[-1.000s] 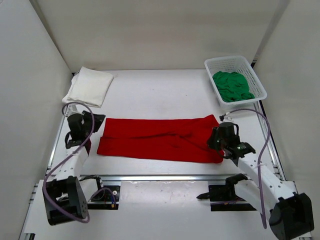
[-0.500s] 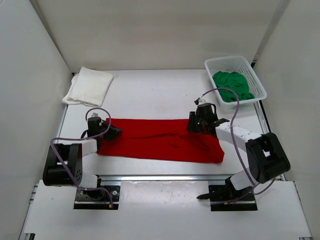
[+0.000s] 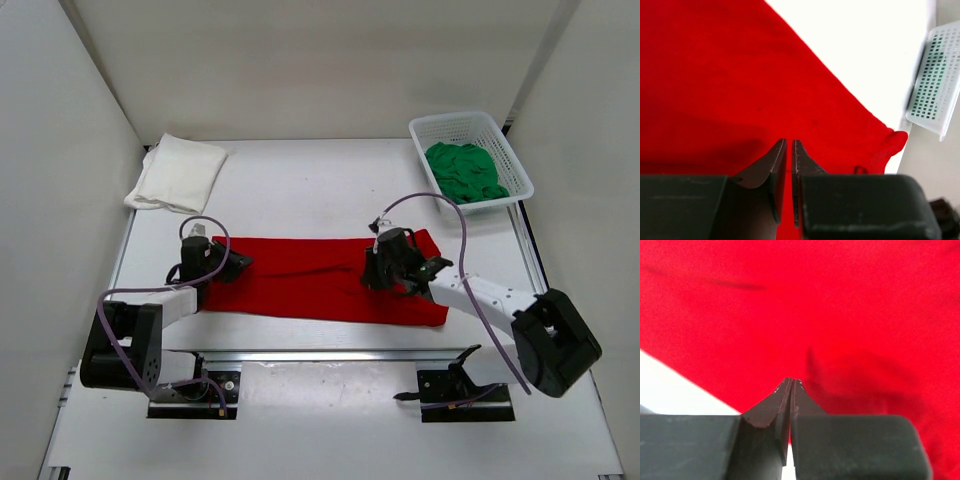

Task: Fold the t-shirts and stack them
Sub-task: Fold the other side of the tshirt into a rectangle

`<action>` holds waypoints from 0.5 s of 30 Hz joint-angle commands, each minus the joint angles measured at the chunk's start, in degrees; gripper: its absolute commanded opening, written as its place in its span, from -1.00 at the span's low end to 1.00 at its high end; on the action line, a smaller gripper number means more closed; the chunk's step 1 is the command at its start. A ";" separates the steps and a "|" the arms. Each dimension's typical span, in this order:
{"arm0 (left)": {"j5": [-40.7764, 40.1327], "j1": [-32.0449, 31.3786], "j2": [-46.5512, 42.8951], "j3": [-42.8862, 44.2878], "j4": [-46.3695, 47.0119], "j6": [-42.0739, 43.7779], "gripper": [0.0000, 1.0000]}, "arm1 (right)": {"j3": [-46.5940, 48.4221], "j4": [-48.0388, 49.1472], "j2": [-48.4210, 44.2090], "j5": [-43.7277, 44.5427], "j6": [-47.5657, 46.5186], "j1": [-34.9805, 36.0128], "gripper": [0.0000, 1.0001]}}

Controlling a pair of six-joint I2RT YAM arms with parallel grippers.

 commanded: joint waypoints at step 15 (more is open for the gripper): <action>-3.85 -11.50 -2.36 1.77 2.67 0.34 -0.53 | 0.29 -3.55 -4.60 -1.45 -3.71 -3.54 -0.50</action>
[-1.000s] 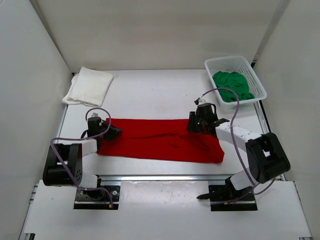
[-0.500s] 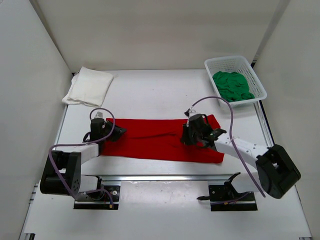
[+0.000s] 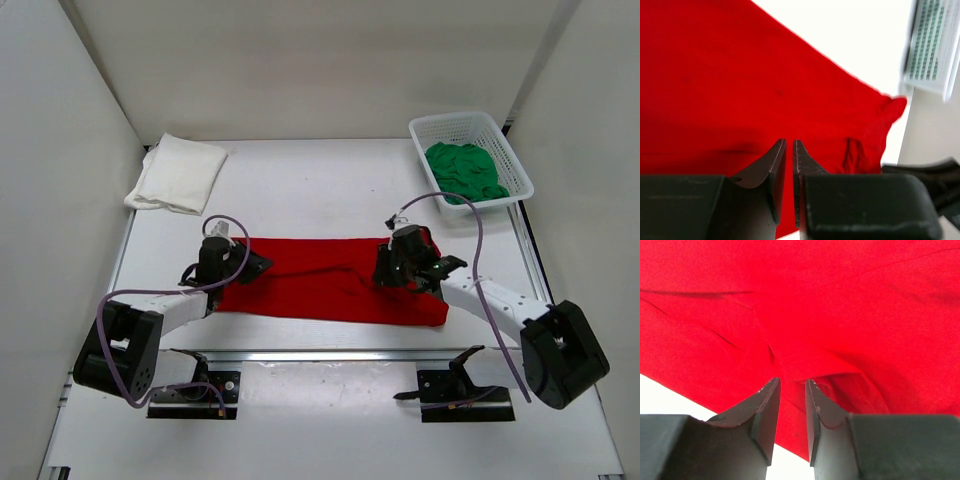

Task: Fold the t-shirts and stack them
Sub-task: Fold the other side of the tshirt into a rectangle

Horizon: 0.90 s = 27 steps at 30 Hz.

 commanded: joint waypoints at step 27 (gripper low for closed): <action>0.80 -5.08 -1.75 -2.67 3.60 -0.12 -0.53 | 9.07 -4.94 12.49 10.35 -0.32 7.42 -1.00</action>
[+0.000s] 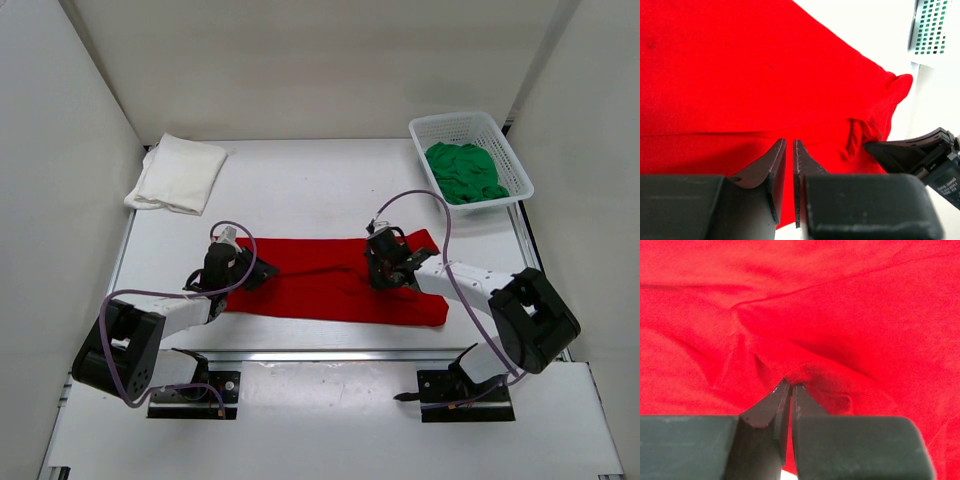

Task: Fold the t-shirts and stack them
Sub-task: Fold the other side of the tshirt into a rectangle

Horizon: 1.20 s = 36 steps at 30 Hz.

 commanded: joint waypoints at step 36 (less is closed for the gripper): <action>-0.69 -1.88 1.74 6.87 -0.41 0.56 -0.51 | -10.75 7.53 -6.84 -14.52 2.88 -9.19 -1.00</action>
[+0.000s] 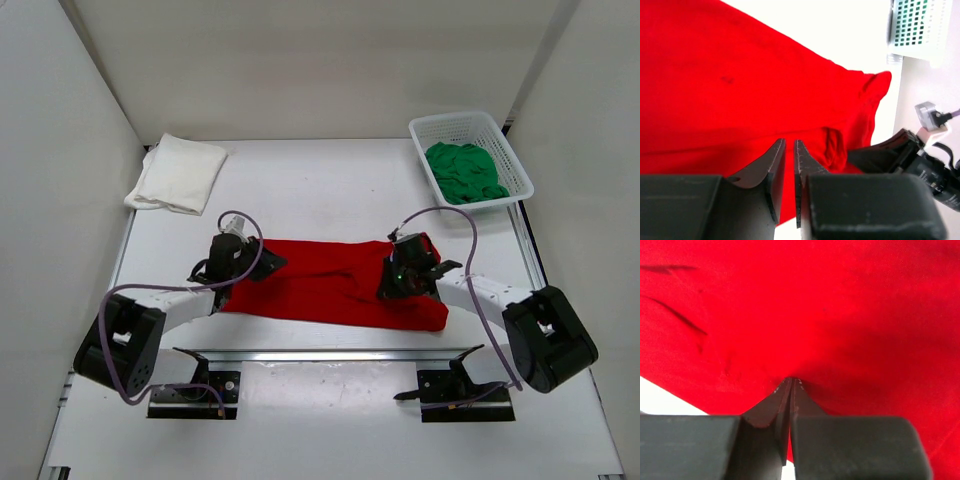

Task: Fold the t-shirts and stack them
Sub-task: Fold the other side of the tshirt into a rectangle

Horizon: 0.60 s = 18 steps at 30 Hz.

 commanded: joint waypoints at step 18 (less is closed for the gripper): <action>2.94 9.69 20.86 8.75 11.60 -6.10 -0.52 | -0.15 23.94 2.69 -11.97 0.24 -31.67 -0.32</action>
